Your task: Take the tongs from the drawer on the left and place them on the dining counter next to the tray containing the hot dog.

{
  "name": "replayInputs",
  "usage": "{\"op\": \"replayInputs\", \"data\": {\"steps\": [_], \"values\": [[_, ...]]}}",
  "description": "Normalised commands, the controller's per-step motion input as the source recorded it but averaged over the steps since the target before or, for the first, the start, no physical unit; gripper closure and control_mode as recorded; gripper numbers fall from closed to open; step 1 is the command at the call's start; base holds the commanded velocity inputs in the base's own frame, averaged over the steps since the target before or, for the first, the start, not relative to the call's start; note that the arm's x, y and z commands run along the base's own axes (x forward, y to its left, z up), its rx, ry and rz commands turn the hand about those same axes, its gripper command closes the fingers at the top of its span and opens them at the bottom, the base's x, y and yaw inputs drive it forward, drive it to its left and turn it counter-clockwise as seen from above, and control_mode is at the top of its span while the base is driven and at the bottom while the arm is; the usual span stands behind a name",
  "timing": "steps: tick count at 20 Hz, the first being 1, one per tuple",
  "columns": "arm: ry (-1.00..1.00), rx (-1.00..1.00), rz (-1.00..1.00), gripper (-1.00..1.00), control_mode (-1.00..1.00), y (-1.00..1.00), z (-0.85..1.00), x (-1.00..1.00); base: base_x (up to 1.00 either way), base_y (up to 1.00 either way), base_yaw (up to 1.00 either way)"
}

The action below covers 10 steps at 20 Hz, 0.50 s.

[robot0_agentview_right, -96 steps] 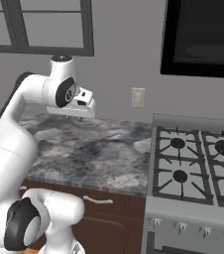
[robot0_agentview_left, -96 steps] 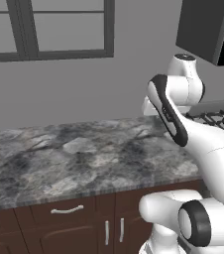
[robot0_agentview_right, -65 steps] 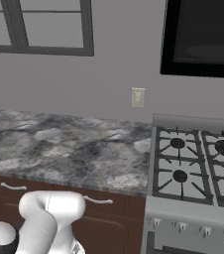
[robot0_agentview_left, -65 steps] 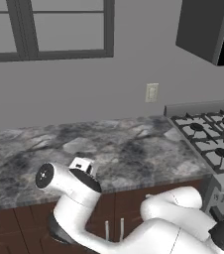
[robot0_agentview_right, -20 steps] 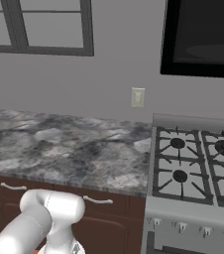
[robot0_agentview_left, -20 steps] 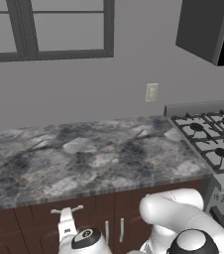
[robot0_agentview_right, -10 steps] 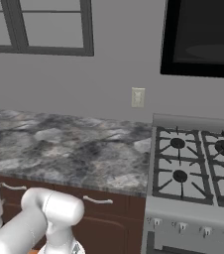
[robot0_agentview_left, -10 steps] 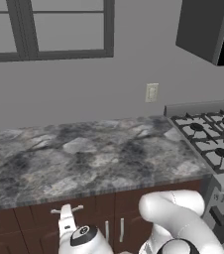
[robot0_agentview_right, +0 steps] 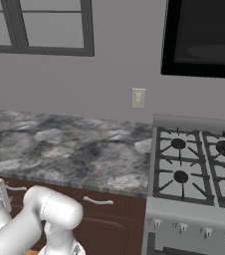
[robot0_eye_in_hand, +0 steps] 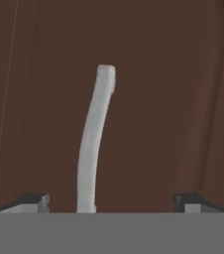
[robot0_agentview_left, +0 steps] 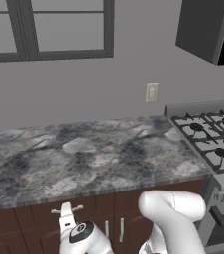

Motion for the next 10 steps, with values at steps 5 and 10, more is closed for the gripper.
{"op": "replayInputs", "data": {"steps": [5, 10], "values": [[-0.08, 0.00, -0.02, -1.00, -1.00, 0.24, -0.26, 0.34, 0.00, 0.00, 0.00], [-0.02, -0.03, -0.01, -1.00, -1.00, 0.29, -0.51, 0.25, 0.00, 0.00, 0.00]]}}
